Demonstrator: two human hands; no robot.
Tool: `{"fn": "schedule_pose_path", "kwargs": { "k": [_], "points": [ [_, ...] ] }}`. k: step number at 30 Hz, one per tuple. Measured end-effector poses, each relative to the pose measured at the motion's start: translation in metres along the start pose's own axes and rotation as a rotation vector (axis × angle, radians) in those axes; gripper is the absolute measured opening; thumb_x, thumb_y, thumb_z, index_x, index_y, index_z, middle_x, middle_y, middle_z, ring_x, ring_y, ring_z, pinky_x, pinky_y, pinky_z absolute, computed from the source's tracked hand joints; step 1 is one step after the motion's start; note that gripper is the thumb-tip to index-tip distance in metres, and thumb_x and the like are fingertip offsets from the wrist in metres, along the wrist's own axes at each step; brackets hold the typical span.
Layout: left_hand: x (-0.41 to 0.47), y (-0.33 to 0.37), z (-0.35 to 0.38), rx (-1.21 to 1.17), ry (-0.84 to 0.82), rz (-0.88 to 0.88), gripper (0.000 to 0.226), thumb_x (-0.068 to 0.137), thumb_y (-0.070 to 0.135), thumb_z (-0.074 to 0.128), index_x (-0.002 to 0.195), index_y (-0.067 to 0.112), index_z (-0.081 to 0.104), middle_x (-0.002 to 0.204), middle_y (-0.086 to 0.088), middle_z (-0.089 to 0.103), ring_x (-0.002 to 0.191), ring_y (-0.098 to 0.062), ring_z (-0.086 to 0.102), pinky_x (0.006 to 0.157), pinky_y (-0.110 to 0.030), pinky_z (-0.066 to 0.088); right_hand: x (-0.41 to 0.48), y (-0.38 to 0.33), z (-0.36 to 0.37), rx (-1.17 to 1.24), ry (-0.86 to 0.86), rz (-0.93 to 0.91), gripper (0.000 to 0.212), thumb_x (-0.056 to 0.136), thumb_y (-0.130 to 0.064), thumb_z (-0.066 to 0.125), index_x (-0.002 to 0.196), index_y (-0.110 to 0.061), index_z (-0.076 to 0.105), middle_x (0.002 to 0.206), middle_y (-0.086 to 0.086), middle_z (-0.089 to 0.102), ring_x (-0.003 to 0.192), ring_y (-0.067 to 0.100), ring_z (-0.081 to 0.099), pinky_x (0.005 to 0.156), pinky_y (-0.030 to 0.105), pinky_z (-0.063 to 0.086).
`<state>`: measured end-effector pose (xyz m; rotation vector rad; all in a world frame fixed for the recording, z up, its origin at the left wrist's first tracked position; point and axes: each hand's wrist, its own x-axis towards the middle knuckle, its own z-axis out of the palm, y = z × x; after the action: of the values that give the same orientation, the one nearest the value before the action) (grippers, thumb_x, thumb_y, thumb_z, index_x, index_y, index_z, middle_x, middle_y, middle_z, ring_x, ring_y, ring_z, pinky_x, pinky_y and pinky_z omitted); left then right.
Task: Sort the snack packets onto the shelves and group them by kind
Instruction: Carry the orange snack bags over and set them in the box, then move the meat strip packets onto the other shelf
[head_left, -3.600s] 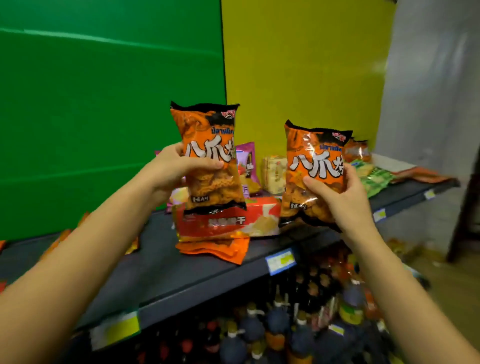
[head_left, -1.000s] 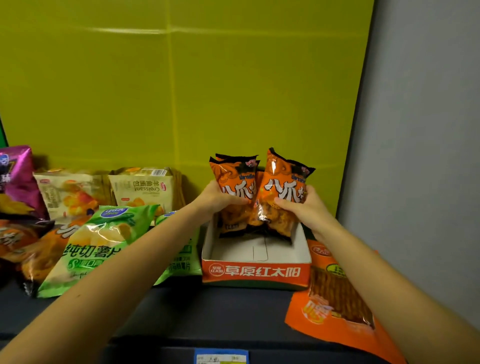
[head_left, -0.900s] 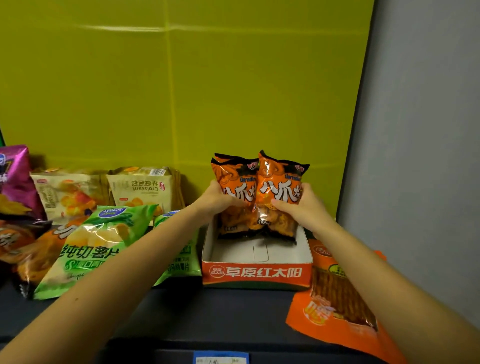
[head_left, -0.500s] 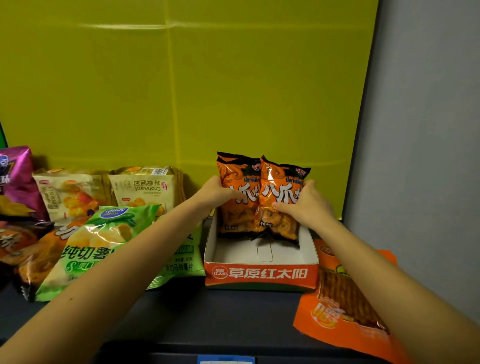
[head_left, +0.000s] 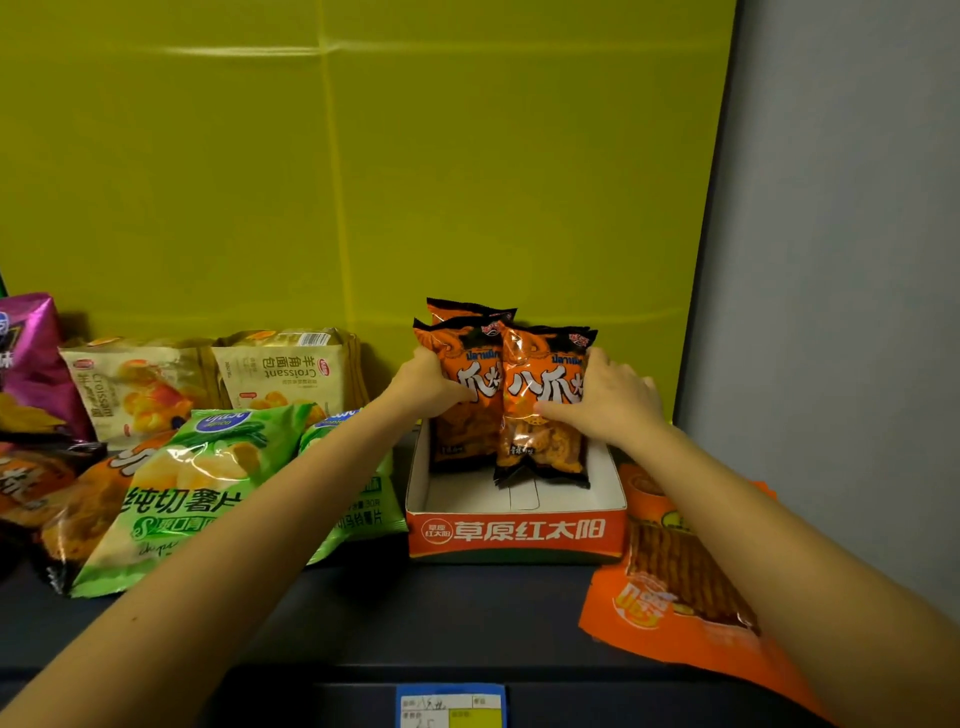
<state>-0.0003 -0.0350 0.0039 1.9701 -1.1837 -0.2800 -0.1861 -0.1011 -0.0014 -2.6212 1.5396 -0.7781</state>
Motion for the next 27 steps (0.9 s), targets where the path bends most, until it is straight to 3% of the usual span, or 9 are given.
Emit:
{"fn": "schedule_pose_path", "kwargs": {
  "k": [4, 8, 11, 14, 16, 21, 27],
  "points": [
    [-0.013, 0.004, -0.004, 0.02, 0.053, 0.066, 0.06, 0.08, 0.023, 0.068, 0.13, 0.006, 0.037, 0.128, -0.011, 0.052, 0.119, -0.029, 0.052, 0.088, -0.036, 0.046, -0.011, 0.016, -0.023, 0.058, 0.034, -0.052, 0.068, 0.083, -0.059, 0.049, 0.134, -0.016, 0.042, 0.136, 0.004, 0.051, 0.125, 0.025, 0.046, 0.1, 0.041, 0.037],
    [-0.055, 0.017, -0.008, 0.206, 0.309, 0.362, 0.044, 0.085, 0.026, 0.062, 0.122, 0.004, 0.051, 0.122, -0.013, 0.054, 0.113, -0.026, 0.051, 0.089, -0.035, 0.041, -0.035, 0.043, -0.053, 0.189, 0.077, -0.052, 0.035, 0.087, -0.042, 0.053, 0.116, -0.023, 0.059, 0.115, -0.003, 0.064, 0.108, 0.02, 0.057, 0.088, 0.036, 0.046],
    [-0.094, 0.023, -0.005, 0.104, 0.393, 0.556, 0.023, 0.085, 0.023, 0.061, 0.103, 0.007, 0.062, 0.103, -0.006, 0.063, 0.093, -0.019, 0.057, 0.075, -0.031, 0.046, -0.059, 0.072, -0.069, 0.211, 0.044, -0.022, 0.023, 0.086, -0.039, 0.055, 0.104, -0.026, 0.064, 0.095, -0.008, 0.062, 0.097, 0.018, 0.059, 0.085, 0.037, 0.049],
    [-0.13, 0.026, 0.008, 0.032, 0.265, 0.603, 0.011, 0.085, 0.021, 0.061, 0.09, 0.011, 0.064, 0.084, 0.002, 0.064, 0.074, -0.011, 0.057, 0.064, -0.025, 0.045, -0.09, 0.101, -0.075, 0.183, 0.011, 0.047, 0.018, 0.088, -0.04, 0.053, 0.095, -0.026, 0.062, 0.093, -0.006, 0.058, 0.092, 0.017, 0.056, 0.08, 0.033, 0.046],
    [-0.149, 0.023, 0.02, -0.006, 0.147, 0.582, 0.008, 0.086, 0.022, 0.06, 0.087, 0.015, 0.063, 0.077, 0.007, 0.062, 0.068, -0.006, 0.057, 0.061, -0.02, 0.042, -0.111, 0.114, -0.074, 0.108, -0.02, 0.106, 0.028, 0.088, -0.046, 0.048, 0.096, -0.023, 0.061, 0.092, -0.003, 0.058, 0.091, 0.019, 0.057, 0.078, 0.033, 0.045],
    [-0.178, 0.008, 0.055, 0.075, -0.057, 0.512, 0.011, 0.089, 0.026, 0.056, 0.093, 0.02, 0.065, 0.089, 0.007, 0.067, 0.081, -0.004, 0.059, 0.069, -0.019, 0.045, -0.146, 0.126, -0.05, -0.048, -0.251, 0.23, 0.052, 0.08, -0.072, 0.035, 0.066, -0.024, 0.049, 0.084, 0.004, 0.06, 0.089, 0.026, 0.061, 0.076, 0.033, 0.046],
    [-0.18, 0.005, 0.082, 0.232, -0.137, 0.411, 0.028, 0.095, 0.028, 0.043, 0.107, 0.017, 0.065, 0.111, 0.001, 0.065, 0.102, -0.016, 0.058, 0.088, -0.033, 0.046, -0.154, 0.122, -0.031, 0.046, -0.194, 0.263, 0.047, 0.077, -0.068, 0.048, 0.064, -0.023, 0.048, 0.072, -0.004, 0.058, 0.076, 0.018, 0.058, 0.064, 0.028, 0.042]
  ]
}}
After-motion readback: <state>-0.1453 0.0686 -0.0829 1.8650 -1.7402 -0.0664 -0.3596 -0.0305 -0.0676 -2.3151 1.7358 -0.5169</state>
